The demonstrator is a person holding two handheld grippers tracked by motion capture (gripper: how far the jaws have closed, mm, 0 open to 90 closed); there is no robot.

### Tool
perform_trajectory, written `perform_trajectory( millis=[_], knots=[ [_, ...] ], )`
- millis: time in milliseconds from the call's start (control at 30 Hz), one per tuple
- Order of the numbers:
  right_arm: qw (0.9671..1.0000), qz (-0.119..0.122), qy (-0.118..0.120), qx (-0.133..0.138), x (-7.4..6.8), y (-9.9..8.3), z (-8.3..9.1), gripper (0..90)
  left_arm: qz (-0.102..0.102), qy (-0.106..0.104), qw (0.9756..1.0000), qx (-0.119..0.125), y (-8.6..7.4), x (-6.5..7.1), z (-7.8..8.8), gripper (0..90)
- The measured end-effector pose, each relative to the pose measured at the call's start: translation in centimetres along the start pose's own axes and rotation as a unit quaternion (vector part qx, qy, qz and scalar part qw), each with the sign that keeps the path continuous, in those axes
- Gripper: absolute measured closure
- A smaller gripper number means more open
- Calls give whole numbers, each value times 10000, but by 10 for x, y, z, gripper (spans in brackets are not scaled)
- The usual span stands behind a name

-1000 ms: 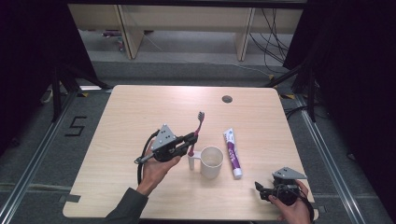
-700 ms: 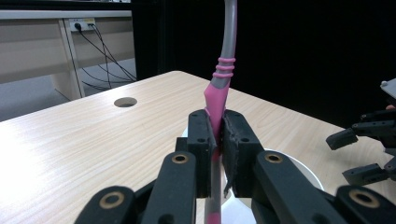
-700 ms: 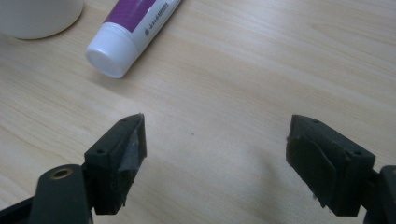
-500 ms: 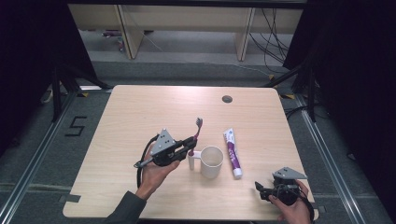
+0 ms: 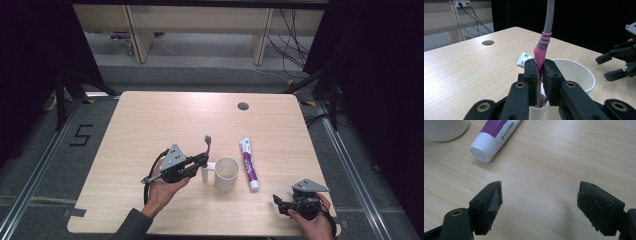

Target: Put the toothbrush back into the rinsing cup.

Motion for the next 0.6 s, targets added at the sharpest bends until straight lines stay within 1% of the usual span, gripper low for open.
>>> perform_trajectory(
  millis=[33, 67, 100, 133, 167, 200, 233, 267, 367, 433, 500, 533, 567, 600],
  knots=[
    [9999, -86, -13, -70, -1, 0, 1, 212, 4, 34, 10000, -51, -1, 0, 1, 816],
    [10000, -93, 2, -27, -1, 0, 1, 212, -13, 32, 10000, -72, -2, 0, 1, 815],
    [10000, -54, 5, -2, -1, 0, 0, 212, 15, 27, 10000, -84, -4, 0, 1, 815],
    [10000, 1, 67, 32, 0, 0, -1, 212, -6, 29, 10000, -91, -5, -1, 0, 815],
    [10000, 22, 59, 6, 0, 0, -1, 212, 29, 22, 9999, -119, -7, 0, 0, 815],
    [10000, 26, 56, 6, 0, 0, -1, 212, 1, 29, 9999, -151, -8, 0, 0, 815],
    [10000, 15, 11, -4, 0, 0, 0, 212, 6, -17, 9999, -110, -9, -1, -1, 814],
    [10000, -20, 23, 15, 0, 0, 0, 212, 16, 23, 9999, -169, -10, 0, 0, 814],
    [10000, -65, 7, -8, -1, 0, 0, 212, -2, 13, 9998, -211, -12, -1, 0, 810],
    [10000, -57, 8, -9, -1, 0, 0, 212, 4, 41, 9997, -241, -14, -1, 1, 802],
    [10000, -2, 45, 31, 0, 0, -1, 212, 3, -1, 9998, -209, -15, -2, 0, 796],
    [10000, -9, 62, 27, -1, 0, -1, 212, 25, 43, 9997, -254, -15, -2, 1, 782],
    [9999, -101, 9, -48, -2, 0, 1, 212, 29, 25, 9997, -248, -16, -2, 1, 778],
    [9997, -210, 84, -77, -4, -1, 1, 212, 18, 28, 9997, -250, -16, -2, 1, 766]
  ],
)
Point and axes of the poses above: each handheld gripper's, and its own axes: z roughly backward along the jaws, y roughly out of its top, x roughly to its right, the point moved 2 cm from there along -z, roughly forward along the jaws, and after that the axes turned 10 degrees about -x, right-handed, at the moved point
